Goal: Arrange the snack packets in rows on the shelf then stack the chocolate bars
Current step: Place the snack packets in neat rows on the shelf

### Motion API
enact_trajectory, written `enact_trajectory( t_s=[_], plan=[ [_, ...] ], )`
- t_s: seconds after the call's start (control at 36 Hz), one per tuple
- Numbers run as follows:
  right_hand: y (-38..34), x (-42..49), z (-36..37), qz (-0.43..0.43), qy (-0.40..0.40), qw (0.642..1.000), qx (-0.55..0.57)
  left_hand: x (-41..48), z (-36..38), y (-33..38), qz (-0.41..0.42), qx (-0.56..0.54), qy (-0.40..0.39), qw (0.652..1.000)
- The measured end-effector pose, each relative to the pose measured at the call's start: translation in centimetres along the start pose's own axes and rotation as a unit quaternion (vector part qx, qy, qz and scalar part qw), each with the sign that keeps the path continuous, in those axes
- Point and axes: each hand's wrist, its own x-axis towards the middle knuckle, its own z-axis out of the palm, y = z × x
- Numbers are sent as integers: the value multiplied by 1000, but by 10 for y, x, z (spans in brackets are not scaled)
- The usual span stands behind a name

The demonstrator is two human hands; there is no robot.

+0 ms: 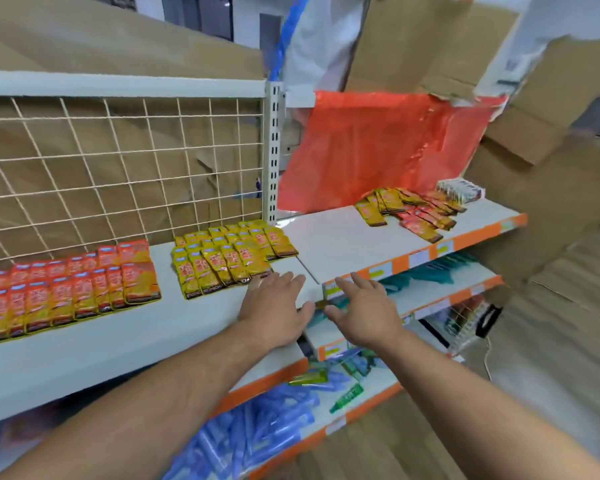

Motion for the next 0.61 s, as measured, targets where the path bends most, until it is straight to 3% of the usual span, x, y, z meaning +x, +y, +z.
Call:
enact_trajectory(
  t_s=[0.25, 0.61],
  plan=[
    [67, 30, -10, 48, 1, 999, 15, 70, 23, 51, 51, 2, -24, 998],
    [158, 138, -46, 109, 13, 994, 16, 241, 59, 104, 101, -17, -5, 995]
  ],
)
